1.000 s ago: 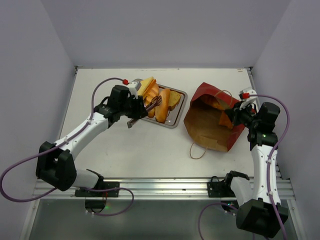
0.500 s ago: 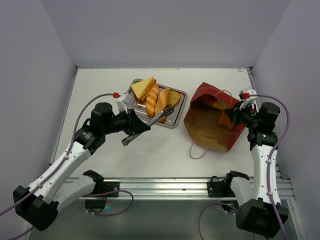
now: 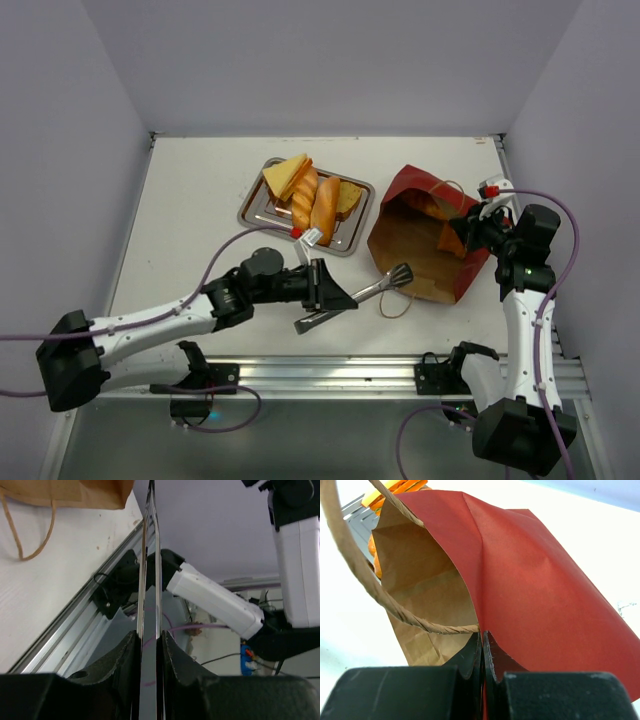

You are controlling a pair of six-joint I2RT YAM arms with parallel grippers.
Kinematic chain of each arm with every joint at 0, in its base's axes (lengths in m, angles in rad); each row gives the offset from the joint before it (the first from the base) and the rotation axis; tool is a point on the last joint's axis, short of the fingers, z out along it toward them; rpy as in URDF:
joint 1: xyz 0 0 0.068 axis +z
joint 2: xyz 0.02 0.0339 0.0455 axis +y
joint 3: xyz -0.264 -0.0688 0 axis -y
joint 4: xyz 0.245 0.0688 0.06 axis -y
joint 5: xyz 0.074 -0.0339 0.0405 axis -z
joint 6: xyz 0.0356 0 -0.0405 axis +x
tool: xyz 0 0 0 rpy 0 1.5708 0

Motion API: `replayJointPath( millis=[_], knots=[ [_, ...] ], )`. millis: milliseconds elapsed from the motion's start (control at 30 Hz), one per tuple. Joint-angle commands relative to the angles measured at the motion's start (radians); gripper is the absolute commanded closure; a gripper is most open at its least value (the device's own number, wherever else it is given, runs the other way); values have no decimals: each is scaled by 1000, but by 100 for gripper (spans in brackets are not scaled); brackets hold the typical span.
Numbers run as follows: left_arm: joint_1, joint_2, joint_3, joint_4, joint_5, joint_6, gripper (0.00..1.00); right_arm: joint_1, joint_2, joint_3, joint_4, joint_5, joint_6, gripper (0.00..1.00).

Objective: Take the fake bread out of the paper bag

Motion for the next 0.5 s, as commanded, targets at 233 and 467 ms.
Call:
replayJointPath(
  millis=[233,467],
  knots=[
    [-77,472,147,541,-308,-416,70,-2,-15,0,25,-18,-3,98],
    [-77,606,221,607,-414,-516,61,-2,-13,0,28,-24,-4,98]
  ],
)
